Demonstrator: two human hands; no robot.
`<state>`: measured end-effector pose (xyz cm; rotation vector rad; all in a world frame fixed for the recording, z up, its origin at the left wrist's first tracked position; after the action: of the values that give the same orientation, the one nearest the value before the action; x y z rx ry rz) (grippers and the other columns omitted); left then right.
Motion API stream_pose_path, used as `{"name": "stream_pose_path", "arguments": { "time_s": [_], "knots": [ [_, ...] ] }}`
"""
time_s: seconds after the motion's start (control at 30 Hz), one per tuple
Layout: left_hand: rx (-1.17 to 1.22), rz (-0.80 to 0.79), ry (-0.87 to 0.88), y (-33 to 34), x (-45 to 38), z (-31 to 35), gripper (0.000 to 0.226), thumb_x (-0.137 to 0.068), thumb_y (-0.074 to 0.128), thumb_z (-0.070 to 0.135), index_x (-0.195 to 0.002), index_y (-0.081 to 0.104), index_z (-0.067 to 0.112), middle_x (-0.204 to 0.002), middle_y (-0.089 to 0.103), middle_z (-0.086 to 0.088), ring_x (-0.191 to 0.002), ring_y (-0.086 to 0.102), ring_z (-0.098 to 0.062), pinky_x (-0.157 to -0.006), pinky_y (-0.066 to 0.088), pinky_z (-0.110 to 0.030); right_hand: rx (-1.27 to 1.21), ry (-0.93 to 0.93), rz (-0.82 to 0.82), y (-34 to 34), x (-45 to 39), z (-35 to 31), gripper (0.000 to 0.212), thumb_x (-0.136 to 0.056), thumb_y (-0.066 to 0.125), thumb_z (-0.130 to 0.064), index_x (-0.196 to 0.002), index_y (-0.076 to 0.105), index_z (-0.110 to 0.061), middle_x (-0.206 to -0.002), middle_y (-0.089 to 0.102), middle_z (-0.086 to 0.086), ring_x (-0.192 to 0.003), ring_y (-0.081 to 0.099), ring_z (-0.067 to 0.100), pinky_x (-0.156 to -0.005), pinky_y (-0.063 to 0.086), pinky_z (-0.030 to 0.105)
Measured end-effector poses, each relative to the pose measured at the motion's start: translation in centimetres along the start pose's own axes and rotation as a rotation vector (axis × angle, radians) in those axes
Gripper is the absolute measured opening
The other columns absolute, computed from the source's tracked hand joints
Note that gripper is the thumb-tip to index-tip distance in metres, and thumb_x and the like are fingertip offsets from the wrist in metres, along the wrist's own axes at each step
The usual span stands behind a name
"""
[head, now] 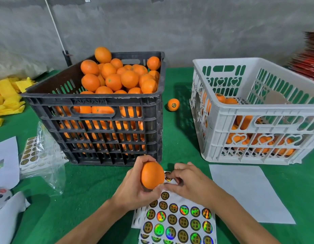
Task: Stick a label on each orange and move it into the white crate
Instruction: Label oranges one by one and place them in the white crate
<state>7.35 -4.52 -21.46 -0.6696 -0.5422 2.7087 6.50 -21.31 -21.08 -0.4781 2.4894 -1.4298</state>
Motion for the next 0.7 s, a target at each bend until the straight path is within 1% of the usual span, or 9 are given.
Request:
{"name": "stream_pose_path", "arguments": {
  "time_s": [0.07,0.17,0.27,0.33,0.43,0.5,0.57,0.63,0.7],
  "knots": [
    [-0.018,-0.001,0.007,0.0,0.0,0.2,0.076,-0.080,0.079,0.058,-0.139,0.040,0.031,-0.126,0.058,0.010,-0.102,0.067,-0.017,-0.065,0.060,-0.033,-0.106,0.038,-0.023,0.0,0.3,0.5,0.065,-0.082,0.069,-0.068,-0.133,0.067,-0.028,-0.085,0.042,-0.012,-0.082,0.042,0.004,-0.074,0.038,0.020],
    [-0.031,-0.006,0.009,0.0,0.1,0.4,0.074,-0.080,0.081,0.052,-0.138,0.040,0.033,-0.126,0.058,0.011,-0.103,0.067,-0.016,-0.066,0.059,-0.034,-0.203,0.043,-0.036,0.0,0.7,0.8,0.069,-0.078,0.077,-0.064,-0.136,0.065,-0.029,-0.089,0.042,-0.015,-0.081,0.046,-0.001,-0.070,0.037,0.016],
    [-0.022,0.000,0.038,-0.1,0.2,0.7,0.074,-0.078,0.084,0.044,-0.138,0.041,0.033,-0.128,0.058,0.010,-0.106,0.067,-0.017,-0.069,0.060,-0.033,-0.195,0.057,0.020,-0.4,0.8,1.0,0.070,-0.077,0.080,-0.062,-0.137,0.064,-0.029,-0.100,0.044,-0.021,-0.098,0.047,-0.008,-0.079,0.038,0.010],
    [-0.023,0.008,0.050,-0.1,0.2,0.8,0.075,-0.078,0.085,0.042,-0.138,0.041,0.032,-0.130,0.058,0.010,-0.108,0.066,-0.018,-0.071,0.060,-0.032,-0.171,0.077,0.050,-0.7,0.8,1.1,0.077,-0.075,0.080,-0.064,-0.142,0.059,-0.032,-0.109,0.045,-0.026,-0.107,0.045,-0.009,-0.085,0.039,0.010],
    [-0.020,0.003,0.043,0.0,0.1,0.5,0.075,-0.080,0.083,0.047,-0.139,0.040,0.032,-0.130,0.058,0.010,-0.107,0.066,-0.018,-0.070,0.061,-0.033,-0.166,0.105,0.082,-1.3,0.9,1.1,0.084,-0.074,0.080,-0.064,-0.147,0.053,-0.035,-0.112,0.052,-0.023,-0.106,0.051,-0.005,-0.087,0.043,0.011],
    [-0.023,-0.005,0.032,0.0,0.1,0.3,0.078,-0.079,0.083,0.049,-0.141,0.039,0.031,-0.130,0.058,0.009,-0.106,0.067,-0.019,-0.069,0.061,-0.034,-0.181,0.104,0.075,-1.6,0.9,1.1,0.078,-0.074,0.080,-0.065,-0.144,0.056,-0.038,-0.111,0.061,-0.022,-0.102,0.055,-0.008,-0.085,0.045,0.011],
    [-0.022,-0.011,0.031,0.1,0.1,0.2,0.080,-0.079,0.083,0.051,-0.143,0.038,0.029,-0.130,0.058,0.007,-0.105,0.067,-0.020,-0.068,0.060,-0.035,-0.246,0.106,0.022,-1.3,1.0,1.2,0.067,-0.077,0.079,-0.063,-0.138,0.060,-0.045,-0.116,0.069,-0.022,-0.107,0.058,-0.009,-0.095,0.050,0.019],
    [-0.024,-0.018,0.038,0.1,0.1,0.1,0.080,-0.080,0.081,0.053,-0.142,0.038,0.029,-0.128,0.059,0.006,-0.102,0.068,-0.020,-0.066,0.060,-0.035,-0.369,0.101,-0.044,-0.8,1.0,1.1,0.052,-0.082,0.081,-0.052,-0.131,0.065,-0.047,-0.121,0.069,-0.028,-0.117,0.058,-0.010,-0.105,0.047,0.025],
    [-0.036,-0.025,0.038,0.1,0.1,0.1,0.081,-0.079,0.080,0.055,-0.142,0.038,0.028,-0.127,0.059,0.007,-0.101,0.069,-0.020,-0.065,0.059,-0.035,-0.473,0.112,-0.089,-0.3,1.0,1.1,0.045,-0.085,0.083,-0.041,-0.127,0.070,-0.040,-0.124,0.067,-0.031,-0.124,0.054,-0.013,-0.110,0.041,0.026]
  ]
}}
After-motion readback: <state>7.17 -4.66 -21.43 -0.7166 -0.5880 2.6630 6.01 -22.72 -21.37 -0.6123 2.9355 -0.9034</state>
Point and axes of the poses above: each hand's wrist, its own x-axis away from the middle knuckle, its own y-axis out of the palm, z = x × y, the point moved 8 cm from there along -x, towards the middle knuckle
